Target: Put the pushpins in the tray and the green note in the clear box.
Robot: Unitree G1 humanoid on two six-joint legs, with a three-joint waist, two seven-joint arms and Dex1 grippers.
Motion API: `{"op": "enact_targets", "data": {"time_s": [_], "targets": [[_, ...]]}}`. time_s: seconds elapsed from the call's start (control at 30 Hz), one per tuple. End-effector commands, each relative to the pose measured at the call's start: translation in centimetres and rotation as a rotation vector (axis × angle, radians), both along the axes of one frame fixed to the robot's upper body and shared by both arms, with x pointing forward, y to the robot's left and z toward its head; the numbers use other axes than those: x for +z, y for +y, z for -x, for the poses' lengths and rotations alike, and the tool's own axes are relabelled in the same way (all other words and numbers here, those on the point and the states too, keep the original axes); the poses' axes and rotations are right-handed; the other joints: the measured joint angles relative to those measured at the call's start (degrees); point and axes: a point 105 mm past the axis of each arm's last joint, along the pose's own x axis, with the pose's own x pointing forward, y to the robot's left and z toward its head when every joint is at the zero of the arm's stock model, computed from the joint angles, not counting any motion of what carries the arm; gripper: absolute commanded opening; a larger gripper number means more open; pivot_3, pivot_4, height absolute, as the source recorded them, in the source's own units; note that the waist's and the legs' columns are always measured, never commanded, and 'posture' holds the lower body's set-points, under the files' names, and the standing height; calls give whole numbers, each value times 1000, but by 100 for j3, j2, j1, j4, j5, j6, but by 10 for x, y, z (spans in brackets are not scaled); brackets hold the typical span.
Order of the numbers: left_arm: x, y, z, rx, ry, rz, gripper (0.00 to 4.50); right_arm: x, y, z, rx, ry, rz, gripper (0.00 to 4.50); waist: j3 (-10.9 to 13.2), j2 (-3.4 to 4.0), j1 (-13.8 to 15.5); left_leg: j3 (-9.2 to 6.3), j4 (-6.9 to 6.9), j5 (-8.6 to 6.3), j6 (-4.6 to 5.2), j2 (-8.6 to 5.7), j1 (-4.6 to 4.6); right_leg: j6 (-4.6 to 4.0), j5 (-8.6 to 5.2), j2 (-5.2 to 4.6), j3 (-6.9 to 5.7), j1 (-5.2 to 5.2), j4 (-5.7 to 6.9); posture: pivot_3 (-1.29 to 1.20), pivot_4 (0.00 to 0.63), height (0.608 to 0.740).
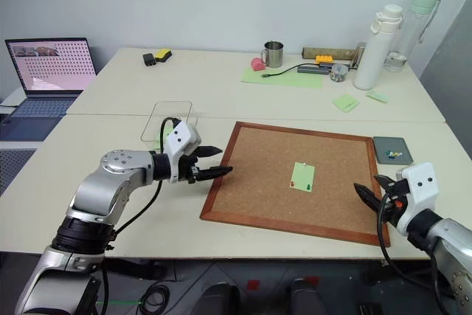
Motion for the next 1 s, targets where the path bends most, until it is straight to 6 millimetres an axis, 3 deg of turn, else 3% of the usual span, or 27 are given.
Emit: {"op": "enact_targets", "data": {"time_s": [0.03,0.53,0.8,0.97,1.0], "targets": [[10,-1,0,-11,-40,9,3257,15,3,-1,12,-55,7,2719,0,0,0,0,0,0,0,0,0,0,0,0,0,0,0,0,150,740],[8,-7,0,-35,5,66,3257,20,1,-4,20,-63,13,2719,0,0,0,0,0,0,0,0,0,0,0,0,0,0,0,0,150,740],[10,-13,1,-63,2,74,3257,20,8,-10,36,-71,13,2719,0,0,0,0,0,0,0,0,0,-1,0,0,-1,0,0,0,150,740],[15,-23,3,-98,4,117,3257,22,23,-15,90,-86,-5,2719,0,0,-2,0,0,0,0,0,0,0,0,0,0,0,0,0,150,740],[17,-28,3,-102,2,141,3092,20,25,-18,100,-90,-4,2719,0,0,-2,1,0,0,0,0,0,0,0,0,1,0,1,0,150,740]]}}
